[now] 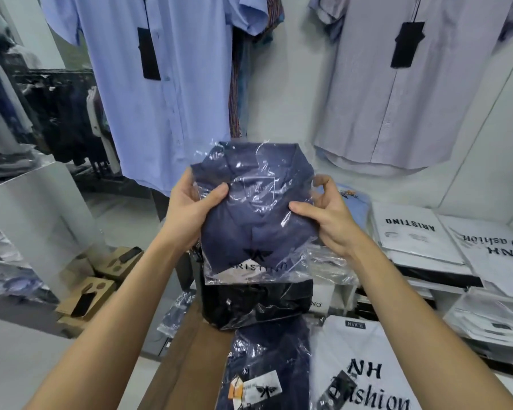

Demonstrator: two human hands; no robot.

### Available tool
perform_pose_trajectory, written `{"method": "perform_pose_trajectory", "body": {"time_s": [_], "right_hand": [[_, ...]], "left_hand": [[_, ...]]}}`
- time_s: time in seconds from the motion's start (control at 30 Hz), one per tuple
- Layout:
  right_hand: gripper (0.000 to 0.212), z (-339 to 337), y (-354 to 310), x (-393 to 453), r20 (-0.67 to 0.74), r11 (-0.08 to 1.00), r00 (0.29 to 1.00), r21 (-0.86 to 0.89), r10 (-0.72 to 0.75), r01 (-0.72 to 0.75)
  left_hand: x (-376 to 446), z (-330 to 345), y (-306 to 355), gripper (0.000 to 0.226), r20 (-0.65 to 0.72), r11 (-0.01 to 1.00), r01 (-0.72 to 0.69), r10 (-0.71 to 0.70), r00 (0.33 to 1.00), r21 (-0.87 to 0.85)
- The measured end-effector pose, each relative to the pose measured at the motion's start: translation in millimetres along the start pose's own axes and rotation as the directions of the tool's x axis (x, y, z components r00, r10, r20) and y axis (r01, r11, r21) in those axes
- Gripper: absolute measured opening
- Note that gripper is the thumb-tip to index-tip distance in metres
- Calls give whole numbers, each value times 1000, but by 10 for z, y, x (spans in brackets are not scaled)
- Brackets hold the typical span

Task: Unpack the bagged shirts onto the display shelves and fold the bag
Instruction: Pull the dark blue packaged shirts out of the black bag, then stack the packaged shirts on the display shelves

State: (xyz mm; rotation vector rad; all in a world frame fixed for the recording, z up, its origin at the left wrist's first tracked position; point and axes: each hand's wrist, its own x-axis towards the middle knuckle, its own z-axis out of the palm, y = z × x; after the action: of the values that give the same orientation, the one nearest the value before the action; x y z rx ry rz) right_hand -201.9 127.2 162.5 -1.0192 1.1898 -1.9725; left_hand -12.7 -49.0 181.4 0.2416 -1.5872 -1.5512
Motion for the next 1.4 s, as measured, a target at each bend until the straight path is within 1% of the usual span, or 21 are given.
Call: {"method": "perform_pose_trajectory", "body": {"time_s": [0.07,0.13,0.2,0.27,0.33,0.4,0.47,0.53,0.57,0.63,0.7,0.77,0.83,0.97,1.1,1.13,1.2,1.23,1.3,1.33,1.4], "right_hand": [[59,4,-2,-49,-73,999,996,19,48,-47],[60,10,48,-137,-91,993,988,18,121,-120],[63,-32,205,-257,-84,972,968,14,235,-235],[63,-127,459,-401,-90,929,925,-3,369,-370],[67,-263,796,-575,-96,859,860,-62,501,-508],[58,-408,1177,-790,-109,766,776,-123,621,-630],[48,-541,1544,-1039,-109,663,679,-153,726,-733],[44,-620,1833,-1279,-110,578,597,-165,794,-799],[40,-647,1947,-1379,-131,550,572,-171,809,-817],[34,-681,2125,-1524,-232,517,538,-150,810,-843],[39,-704,2257,-1594,-349,499,502,-106,791,-860],[46,-709,2353,-1612,-430,479,480,-118,765,-870],[54,-703,2406,-1599,-484,469,495,-183,722,-864],[99,-686,2364,-1642,-458,433,554,-350,695,-831],[98,-686,2439,-1744,-515,416,621,-465,590,-781],[103,-645,2448,-1765,-531,411,638,-491,558,-768],[111,-611,2486,-1797,-560,400,639,-500,527,-768],[104,-618,2485,-1808,-573,407,640,-494,511,-768],[79,-676,2399,-1835,-611,408,633,-484,475,-774],[69,-745,2345,-1851,-638,411,627,-476,447,-778],[54,-952,2218,-1905,-705,411,592,-443,390,-797]], "left_hand": [[-55,37,35,31,-13,1000,25,-26,1000,-12],[-110,26,-11,31,-15,985,159,-160,987,-74],[-188,-13,-146,32,11,944,324,-324,946,-64],[-291,-84,-439,30,27,877,481,-481,876,3],[-463,-167,-822,28,6,785,618,-618,786,45],[-696,-250,-1232,24,-16,687,719,-722,692,102],[-955,-316,-1615,20,-44,590,787,-794,606,177],[-1211,-337,-1896,20,-57,523,820,-835,548,233],[-1315,-333,-2001,21,-57,512,814,-836,546,276],[-1472,-349,-2184,24,-72,505,770,-817,572,389],[-1564,-386,-2340,27,-111,498,730,-786,608,468],[-1643,-466,-2599,32,-175,476,717,-758,628,509],[-1711,-514,-2820,34,-208,449,694,-736,644,562],[-1789,-399,-2685,33,-254,408,699,-727,637,587],[-1831,-366,-2711,34,-285,407,692,-698,656,596],[-1829,-351,-2709,37,-294,407,694,-693,658,593],[-1829,-296,-2726,45,-325,431,682,-646,691,591],[-1823,-247,-2718,49,-360,427,668,-601,714,610],[-1778,-113,-2631,48,-459,393,637,-458,761,663],[-1737,-33,-2568,42,-484,415,600,-358,799,684],[-1638,149,-2492,27,-447,552,490,-222,866,675]]}}
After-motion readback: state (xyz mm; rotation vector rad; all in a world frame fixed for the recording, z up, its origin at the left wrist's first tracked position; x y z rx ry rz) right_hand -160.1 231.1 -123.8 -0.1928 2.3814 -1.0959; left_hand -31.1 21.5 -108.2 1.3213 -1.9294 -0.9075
